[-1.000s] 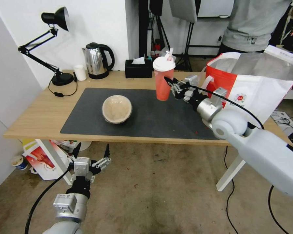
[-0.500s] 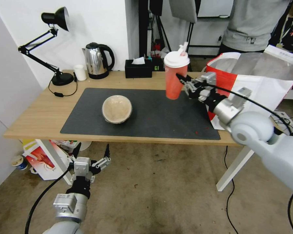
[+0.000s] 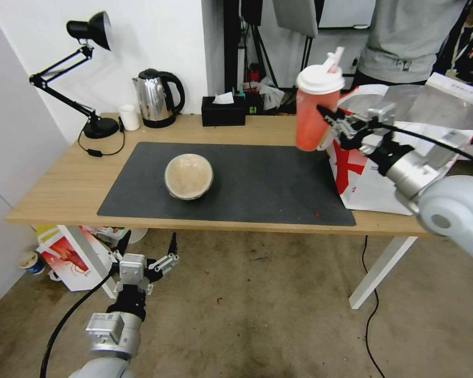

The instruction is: Pick up the trash from the table and place it into the takeout bag.

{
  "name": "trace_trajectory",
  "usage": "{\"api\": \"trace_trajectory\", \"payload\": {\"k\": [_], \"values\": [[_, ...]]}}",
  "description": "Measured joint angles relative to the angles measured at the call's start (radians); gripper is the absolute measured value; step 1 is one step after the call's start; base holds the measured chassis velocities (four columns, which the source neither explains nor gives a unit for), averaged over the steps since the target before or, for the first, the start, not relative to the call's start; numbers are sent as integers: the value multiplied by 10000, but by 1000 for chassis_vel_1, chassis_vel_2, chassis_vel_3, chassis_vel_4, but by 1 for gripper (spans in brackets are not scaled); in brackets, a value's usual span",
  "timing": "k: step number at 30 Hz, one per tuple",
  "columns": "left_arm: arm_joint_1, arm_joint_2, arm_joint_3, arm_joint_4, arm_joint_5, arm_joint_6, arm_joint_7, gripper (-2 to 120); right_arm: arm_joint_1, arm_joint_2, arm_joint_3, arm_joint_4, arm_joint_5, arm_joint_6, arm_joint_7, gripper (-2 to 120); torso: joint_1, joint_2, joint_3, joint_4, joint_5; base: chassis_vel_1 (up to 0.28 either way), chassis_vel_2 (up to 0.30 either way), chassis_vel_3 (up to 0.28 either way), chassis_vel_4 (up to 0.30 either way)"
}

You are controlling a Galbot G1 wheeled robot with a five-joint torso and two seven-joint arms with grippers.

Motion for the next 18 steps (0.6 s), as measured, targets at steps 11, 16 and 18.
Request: {"api": "trace_trajectory", "payload": {"k": [11, 16, 18], "values": [[0, 0, 0, 0, 0, 0, 0, 100, -17, -619, 1306, -386, 622, 64, -36, 4, 0, 0, 1, 1, -2, 0, 0, 0, 0], [0, 0, 0, 0, 0, 0, 0, 100, 127, -866, 1638, -682, 878, 78, -30, 4, 0, -1, 0, 2, -1, 0, 0, 0, 0], [0, 0, 0, 0, 0, 0, 0, 100, 143, -921, 1711, -735, 940, 86, -31, 4, 0, 0, 0, 0, -1, 0, 0, 0, 0]]}}
